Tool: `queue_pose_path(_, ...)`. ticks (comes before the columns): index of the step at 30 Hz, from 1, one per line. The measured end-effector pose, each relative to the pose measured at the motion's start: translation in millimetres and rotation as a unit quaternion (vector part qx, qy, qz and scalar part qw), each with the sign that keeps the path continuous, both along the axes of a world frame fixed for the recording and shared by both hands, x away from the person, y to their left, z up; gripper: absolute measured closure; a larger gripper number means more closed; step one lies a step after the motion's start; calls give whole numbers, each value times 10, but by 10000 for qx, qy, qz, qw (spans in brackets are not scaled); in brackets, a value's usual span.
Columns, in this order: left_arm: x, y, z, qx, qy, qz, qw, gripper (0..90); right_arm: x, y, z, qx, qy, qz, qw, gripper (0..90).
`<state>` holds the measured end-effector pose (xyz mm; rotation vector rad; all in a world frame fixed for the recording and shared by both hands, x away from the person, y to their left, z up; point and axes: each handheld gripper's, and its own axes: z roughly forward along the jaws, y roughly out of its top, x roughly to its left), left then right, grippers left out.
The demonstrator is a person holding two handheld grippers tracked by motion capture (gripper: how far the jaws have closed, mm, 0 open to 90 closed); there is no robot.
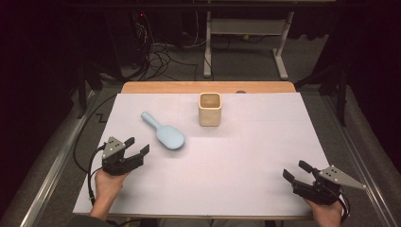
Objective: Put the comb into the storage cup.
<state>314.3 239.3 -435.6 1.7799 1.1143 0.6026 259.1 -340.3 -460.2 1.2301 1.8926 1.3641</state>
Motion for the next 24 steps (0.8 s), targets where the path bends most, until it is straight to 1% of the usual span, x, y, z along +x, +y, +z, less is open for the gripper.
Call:
queue_pose_path(6,71,-35,44,23,4,-3,10000,346,4,-5,-2,-3,-2,8,10000,266)
queue_pose_path(7,95,-64,64,192,-7,22,9998,347,4,-5,-2,-18,7,10,10000,266)
queue_pose_path(8,95,-64,64,192,-7,22,9998,350,4,-3,-3,-29,2,7,10000,266)
queue_pose_path(9,106,-80,70,259,-15,-2,9997,350,4,-3,-3,-29,2,7,10000,266)
queue_pose_path(12,144,-110,93,223,35,-33,9997,351,1,0,-1,-36,-23,21,10000,266)
queue_pose_path(16,191,-135,112,200,33,-48,9998,351,3,-1,-1,-26,-22,26,10000,266)
queue_pose_path(18,225,-136,108,166,36,-20,9999,351,4,-1,-2,-30,-17,29,10000,266)
queue_pose_path(21,265,-136,93,188,53,35,9998,348,2,-1,-1,-23,-11,11,10000,267)
queue_pose_path(22,285,-139,90,193,87,47,9998,348,2,-6,-1,-24,-2,10,10000,267)
queue_pose_path(24,297,-142,90,174,95,58,9998,348,3,-6,-2,-20,-5,2,10000,266)
